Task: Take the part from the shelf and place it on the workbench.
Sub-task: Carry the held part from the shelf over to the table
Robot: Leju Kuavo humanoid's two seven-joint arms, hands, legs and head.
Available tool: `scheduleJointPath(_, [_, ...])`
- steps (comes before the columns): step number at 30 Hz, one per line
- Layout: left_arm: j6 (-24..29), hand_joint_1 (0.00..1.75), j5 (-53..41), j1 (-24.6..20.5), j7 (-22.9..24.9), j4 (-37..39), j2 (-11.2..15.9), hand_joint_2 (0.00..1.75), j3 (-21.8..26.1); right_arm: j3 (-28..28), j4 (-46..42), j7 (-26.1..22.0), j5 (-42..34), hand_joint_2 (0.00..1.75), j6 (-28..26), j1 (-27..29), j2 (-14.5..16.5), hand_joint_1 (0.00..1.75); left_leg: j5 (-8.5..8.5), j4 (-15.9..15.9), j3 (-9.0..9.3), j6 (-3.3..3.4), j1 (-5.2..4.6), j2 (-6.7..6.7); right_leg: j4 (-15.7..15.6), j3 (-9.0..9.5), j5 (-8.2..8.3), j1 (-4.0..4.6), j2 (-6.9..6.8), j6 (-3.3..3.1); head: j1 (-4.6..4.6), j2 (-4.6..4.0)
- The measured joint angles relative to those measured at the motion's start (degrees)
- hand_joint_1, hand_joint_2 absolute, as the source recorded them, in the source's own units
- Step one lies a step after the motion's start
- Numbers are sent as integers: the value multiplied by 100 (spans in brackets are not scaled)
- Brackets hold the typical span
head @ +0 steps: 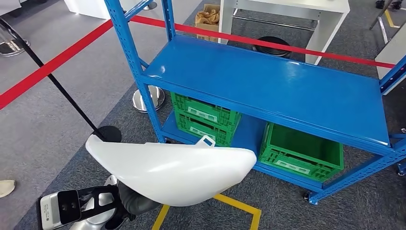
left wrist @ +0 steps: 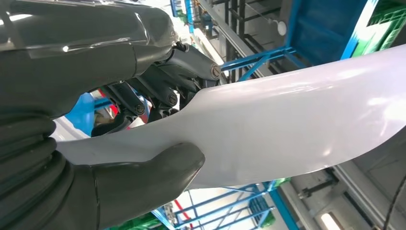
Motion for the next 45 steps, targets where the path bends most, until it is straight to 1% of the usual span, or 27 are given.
scheduleJointPath(1, [-53,175,63,-32,21,36,0,175,-19,-1,-1,6,-7,0,-4,3,-7,0,-139,220,-115,-37,5,118,-18,-5,19,-15,-73,-26,-16,0])
scheduleJointPath(3, [-208,175,230,-84,63,141,-1,175,-66,-2,-1,11,-17,0,-17,23,-20,0,-525,992,-486,-114,43,331,-20,-33,32,-19,-224,-46,-50,0])
scheduleJointPath(5, [-304,175,337,-98,96,264,-3,175,-106,-2,-1,13,-17,0,-41,55,-31,0,-703,1590,-761,-165,91,379,-17,-53,38,-22,-383,-43,-59,0])
scheduleJointPath(6, [-313,175,356,-98,109,312,-4,175,-119,-2,-1,13,-17,0,-54,65,-36,0,-634,1574,-742,-177,110,396,-17,-55,40,-24,-453,-39,-63,0])
scheduleJointPath(7, [-314,175,357,-102,117,347,-5,175,-129,-2,-1,13,-16,0,-62,68,-39,0,-465,1297,-589,-180,123,437,-16,-50,40,-28,-518,-34,-64,0])
scheduleJointPath(10, [-312,175,361,-144,126,399,-26,175,-146,-2,-1,12,-16,0,-80,61,-47,0,-12,91,59,-141,99,739,-10,-28,31,-8,-671,28,-68,0])
scheduleJointPath(12, [-291,175,354,-171,125,416,-46,175,-149,-2,-1,8,-14,0,-92,61,-57,0,3,-121,136,-67,60,783,-8,-26,29,15,-768,100,-68,0])
scheduleJointPath(14, [-221,175,276,-172,115,428,-60,175,-150,-2,-1,-13,-9,0,-127,57,-65,0,39,-123,104,24,63,655,-1,-17,13,6,-826,174,-68,0])
scheduleJointPath(16, [-149,175,153,-175,90,442,-88,175,-148,-1,-1,-71,-6,0,-189,55,-77,0,88,-141,99,109,85,541,240,-112,-174,-8,-619,230,-53,0])
scheduleJointPath(18, [-173,175,97,-180,72,479,-122,175,-148,-1,-1,-144,-6,0,-239,70,-106,0,122,-145,77,165,84,431,943,-428,-555,-9,-328,243,-36,0])
scheduleJointPath(20, [-269,175,105,-181,72,555,-139,175,-150,-1,-1,-188,-9,0,-267,93,-149,0,138,-138,47,188,62,297,1656,-766,-802,-4,-235,234,-35,0])
scheduleJointPath(21, [-312,175,111,-184,84,596,-149,175,-150,-1,-1,-198,-14,0,-278,104,-164,0,141,-129,40,191,55,222,1741,-811,-770,-4,-223,224,-35,0])
scheduleJointPath(22, [-350,175,115,-190,105,632,-163,175,-150,-2,-1,-203,-24,0,-292,109,-176,0,141,-114,37,188,54,146,1582,-740,-630,-7,-210,213,-35,0])
scheduleJointPath(23, [-375,175,116,-203,137,659,-186,175,-149,-2,-1,-202,-41,0,-305,113,-185,0,135,-92,35,178,58,68,1214,-569,-419,-15,-173,200,-34,0])
scheduleJointPath(25, [-402,175,114,-259,206,701,-238,175,-150,-7,-1,-182,-82,0,-325,112,-194,0,114,-22,-1,137,56,-76,456,-219,-133,-48,49,193,-34,0])
scheduleJointPath(27, [-410,175,89,-334,266,729,-290,175,-151,-23,-1,-134,-109,0,-348,117,-195,0,115,30,-68,71,59,-198,188,-111,-103,-53,188,183,-37,0])
scheduleJointPath(29, [-401,175,51,-370,303,740,-328,175,-153,-38,-1,-89,-111,0,-378,130,-189,0,136,39,-116,7,77,-277,180,-108,-84,-40,86,137,-35,0])
scheduleJointPath(31, [-359,175,32,-381,310,740,-341,175,-148,-40,-5,-75,-94,0,-408,138,-187,0,23,209,-221,-48,69,-59,170,-96,-58,-50,-39,73,-68,0])
scheduleJointPath(33, [-303,175,27,-389,292,743,-348,175,-138,-39,-10,-75,-72,0,-437,159,-198,0,-303,810,-517,-99,64,265,167,-107,-54,-47,-177,32,-115,0])
scheduleJointPath(35, [-249,175,9,-378,257,757,-345,175,-126,-39,-13,-75,-45,0,-474,194,-234,0,-580,1527,-865,-128,80,361,168,-119,-60,-37,-343,17,-128,0])
scheduleJointPath(36, [-218,175,-18,-373,245,765,-337,175,-117,-39,-15,-75,-33,0,-500,208,-266,0,-590,1671,-937,-128,83,374,168,-123,-61,-35,-427,15,-131,0])
scheduleJointPath(37, [-185,175,-58,-369,238,769,-327,175,-103,-42,-19,-77,-30,0,-528,214,-299,0,-498,1587,-891,-120,83,388,168,-122,-63,-32,-503,16,-130,0])
scheduleJointPath(38, [-155,175,-108,-370,239,764,-314,175,-81,-49,-23,-78,-40,0,-554,215,-332,0,-329,1281,-726,-98,78,428,168,-117,-64,-27,-571,17,-130,0])
scheduleJointPath(40, [-110,175,-215,-379,282,712,-279,175,-21,-68,-36,-75,-81,0,-606,209,-392,0,-34,455,-277,-20,24,691,169,-104,-75,-4,-684,35,-129,0])
scheduleJointPath(42, [-91,175,-283,-388,336,630,-225,175,49,-90,-48,-61,-109,0,-649,211,-440,0,46,31,-67,51,-43,866,168,-95,-89,16,-797,75,-126,0])
scheduleJointPath(44, [-85,175,-305,-385,359,566,-160,175,114,-105,-58,-45,-112,0,-665,208,-474,0,63,-7,-65,105,-57,748,146,-67,-96,13,-910,135,-126,0])
scheduleJointPath(45, [-84,175,-309,-383,366,538,-130,175,139,-109,-62,-41,-112,0,-667,198,-483,0,92,-38,-48,136,-41,680,159,-57,-124,4,-866,167,-123,0])
